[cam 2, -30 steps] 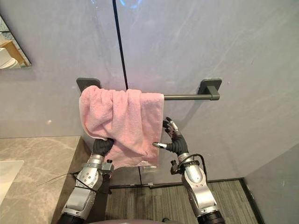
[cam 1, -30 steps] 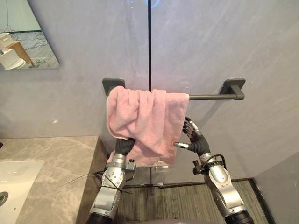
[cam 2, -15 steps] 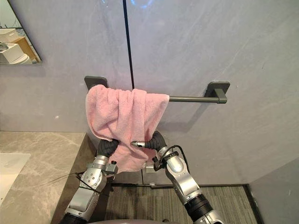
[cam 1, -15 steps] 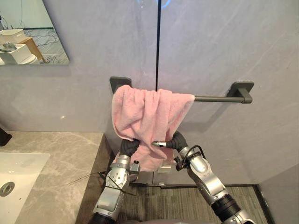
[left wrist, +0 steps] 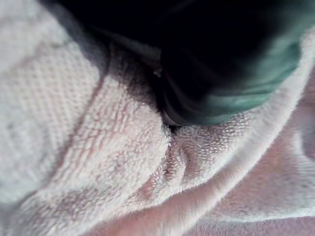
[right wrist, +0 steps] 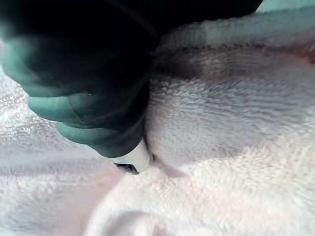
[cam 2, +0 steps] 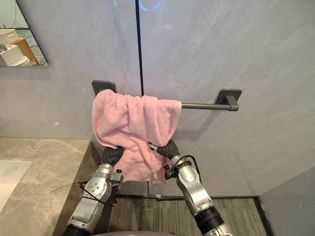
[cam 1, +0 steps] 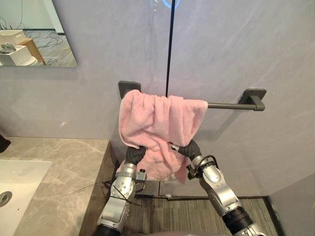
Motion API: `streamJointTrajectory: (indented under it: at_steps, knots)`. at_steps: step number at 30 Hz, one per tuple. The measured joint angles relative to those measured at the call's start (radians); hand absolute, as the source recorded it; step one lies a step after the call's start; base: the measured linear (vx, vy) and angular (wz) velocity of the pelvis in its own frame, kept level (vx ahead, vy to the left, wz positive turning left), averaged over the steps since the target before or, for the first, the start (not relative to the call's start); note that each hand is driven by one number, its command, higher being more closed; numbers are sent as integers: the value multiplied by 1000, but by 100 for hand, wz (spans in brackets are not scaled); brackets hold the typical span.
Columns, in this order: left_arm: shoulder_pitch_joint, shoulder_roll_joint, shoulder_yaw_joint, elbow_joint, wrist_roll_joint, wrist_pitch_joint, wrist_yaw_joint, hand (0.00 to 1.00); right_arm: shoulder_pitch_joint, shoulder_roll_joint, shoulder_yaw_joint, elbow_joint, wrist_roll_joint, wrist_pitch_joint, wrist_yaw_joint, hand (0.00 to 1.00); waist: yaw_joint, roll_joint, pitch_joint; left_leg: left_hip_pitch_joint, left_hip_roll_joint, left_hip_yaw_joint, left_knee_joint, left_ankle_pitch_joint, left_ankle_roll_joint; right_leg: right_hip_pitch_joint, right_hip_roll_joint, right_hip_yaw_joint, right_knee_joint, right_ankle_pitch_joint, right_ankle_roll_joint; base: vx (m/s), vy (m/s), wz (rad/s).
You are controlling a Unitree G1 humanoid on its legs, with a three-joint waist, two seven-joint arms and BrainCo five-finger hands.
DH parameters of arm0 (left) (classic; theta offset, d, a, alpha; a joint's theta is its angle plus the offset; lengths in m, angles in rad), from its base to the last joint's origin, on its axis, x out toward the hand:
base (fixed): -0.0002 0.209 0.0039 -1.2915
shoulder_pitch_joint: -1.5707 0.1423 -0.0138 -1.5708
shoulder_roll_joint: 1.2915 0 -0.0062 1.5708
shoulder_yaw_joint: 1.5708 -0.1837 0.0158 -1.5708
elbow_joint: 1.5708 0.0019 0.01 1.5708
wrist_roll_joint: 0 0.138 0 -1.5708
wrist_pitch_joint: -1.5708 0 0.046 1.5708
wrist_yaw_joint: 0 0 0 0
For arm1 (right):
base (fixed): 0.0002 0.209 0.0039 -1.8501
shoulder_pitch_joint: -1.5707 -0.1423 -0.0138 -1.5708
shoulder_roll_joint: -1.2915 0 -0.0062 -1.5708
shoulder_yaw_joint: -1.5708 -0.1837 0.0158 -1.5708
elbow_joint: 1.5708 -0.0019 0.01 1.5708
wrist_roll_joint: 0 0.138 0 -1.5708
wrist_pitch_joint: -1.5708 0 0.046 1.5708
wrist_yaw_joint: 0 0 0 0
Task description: Organize washtable
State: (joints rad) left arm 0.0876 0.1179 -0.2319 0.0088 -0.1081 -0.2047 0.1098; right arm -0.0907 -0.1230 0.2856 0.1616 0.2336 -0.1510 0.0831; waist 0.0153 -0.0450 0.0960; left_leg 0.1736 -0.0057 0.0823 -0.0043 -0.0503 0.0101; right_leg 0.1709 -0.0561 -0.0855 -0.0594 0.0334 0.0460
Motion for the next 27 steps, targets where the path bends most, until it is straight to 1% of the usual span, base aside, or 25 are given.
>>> streamJointTrajectory:
  at_steps: [3, 5, 9, 11, 17, 20, 22, 25, 27]
  knots:
    - [0, -17, 7, 0, 0, 0, -2, 100, 31, 0, -57, -33, -1, -1, -17, 100, -1, 0, 0, 14, -3, 3, -19, 5, 2, 1, 1, 2, 5, -5, 2, 0, 0, 0]
    - [0, -23, 6, 0, 0, 1, -8, 100, 41, 4, -63, -37, -2, -1, -17, 100, -4, 1, 0, 16, -5, 4, -25, 5, 2, -1, 0, 3, 6, -6, 2, 0, 0, 0]
    - [0, -47, 6, -4, 0, 1, -22, 100, 66, 40, -108, -81, -2, 0, -19, 100, -5, 1, 0, 19, -10, 5, -29, 5, 2, -1, -4, 4, 6, -10, 9, 0, 0, 0]
    - [0, -55, 6, -11, 0, 1, -23, 100, 71, 40, -116, -97, -3, 0, -19, 100, -5, 2, 1, 20, -12, 8, -29, 5, 2, -1, -6, 5, 6, -12, 11, 0, 0, 0]
    - [-2, -60, 1, -50, 0, 1, -26, 100, 78, 72, -147, -112, -10, -1, -19, 100, -10, 6, 1, 20, -15, 10, -28, 1, 5, -1, -9, 6, 6, -13, 13, 0, 0, 0]
    - [-2, -68, -3, -50, 0, 3, -45, 100, 81, 81, -166, -112, -11, -1, -19, 100, -17, 12, 5, 25, -16, 11, -28, -1, 8, -2, -11, 7, 7, -14, 15, -22, -6, -1]
    - [-3, -76, -10, -50, -1, 4, -45, 100, 86, 85, -174, -113, -12, -1, -19, 100, -28, 21, 8, 27, -17, 11, -28, -3, 8, -4, -12, 8, 14, -19, 17, -33, -8, -1]
    - [-13, -78, -25, -50, 0, 6, -48, 100, 99, 87, -191, -113, -14, -1, -19, 100, -30, 29, 8, 22, -16, 14, -28, -3, 8, -16, -12, 11, 25, -25, 18, -12, -6, -2]
    - [-35, -78, -43, -50, 0, 15, -62, 100, 100, 95, -218, -114, -22, -2, -19, 100, -31, 34, 10, 17, -16, 15, -28, -2, 9, -20, -12, 12, 25, -25, 18, 0, 0, 0]
